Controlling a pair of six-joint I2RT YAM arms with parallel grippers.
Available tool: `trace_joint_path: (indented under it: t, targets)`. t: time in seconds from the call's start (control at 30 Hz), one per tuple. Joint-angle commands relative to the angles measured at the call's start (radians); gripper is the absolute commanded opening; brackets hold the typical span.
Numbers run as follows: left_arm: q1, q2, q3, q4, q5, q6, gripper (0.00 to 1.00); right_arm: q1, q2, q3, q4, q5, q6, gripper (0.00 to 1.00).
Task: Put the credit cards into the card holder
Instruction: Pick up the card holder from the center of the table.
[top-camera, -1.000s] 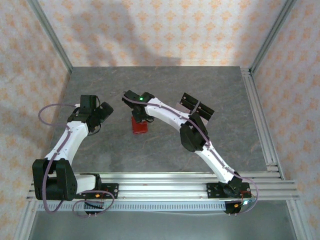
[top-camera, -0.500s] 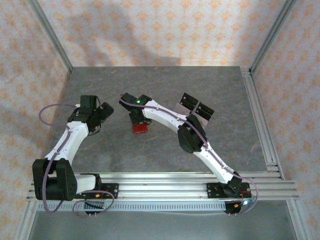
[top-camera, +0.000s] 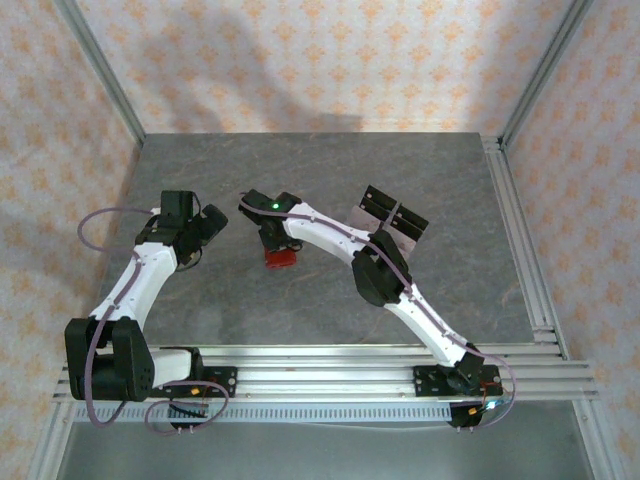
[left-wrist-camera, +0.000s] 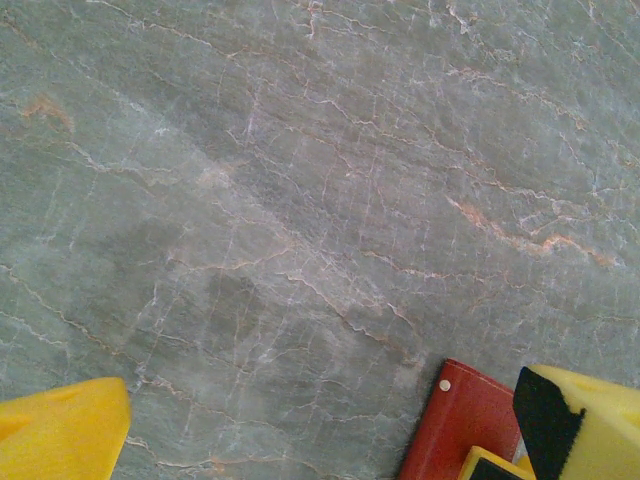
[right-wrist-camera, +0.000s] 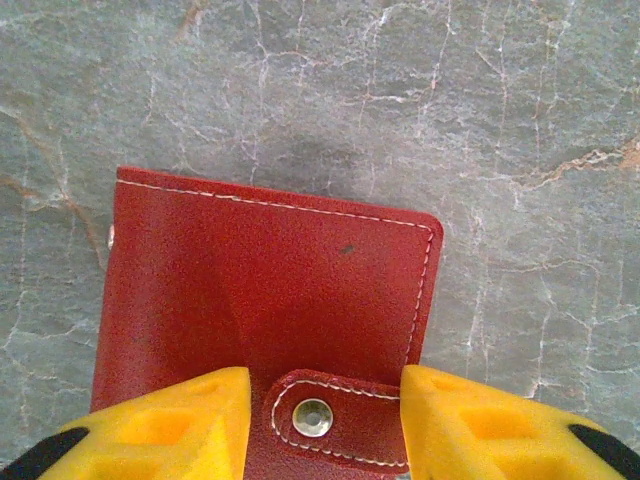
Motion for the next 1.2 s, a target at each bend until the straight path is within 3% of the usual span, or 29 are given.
trace_joint_path:
  t: [0.0, 0.3, 0.53, 0.9, 1.17]
  targets:
    - [0.01, -0.006, -0.013, 0.01, 0.003, 0.018, 1.0, 0.005, 0.0, 0.0, -0.009, 0.032, -0.001, 0.38]
    - [0.009, -0.003, -0.01, 0.012, 0.007, 0.015, 1.0, 0.006, -0.037, -0.069, 0.028, 0.028, 0.001, 0.22]
    - [0.009, -0.011, -0.01, 0.005, 0.018, 0.018, 1.0, 0.005, -0.07, -0.095, 0.044, 0.024, -0.004, 0.0]
    - [-0.007, -0.016, -0.051, 0.042, 0.14, 0.015, 1.0, -0.005, -0.244, -0.247, 0.134, -0.001, 0.0, 0.0]
    - [-0.149, 0.014, -0.091, 0.123, 0.15, -0.031, 0.99, -0.024, -0.358, -0.399, 0.211, -0.026, 0.029, 0.0]
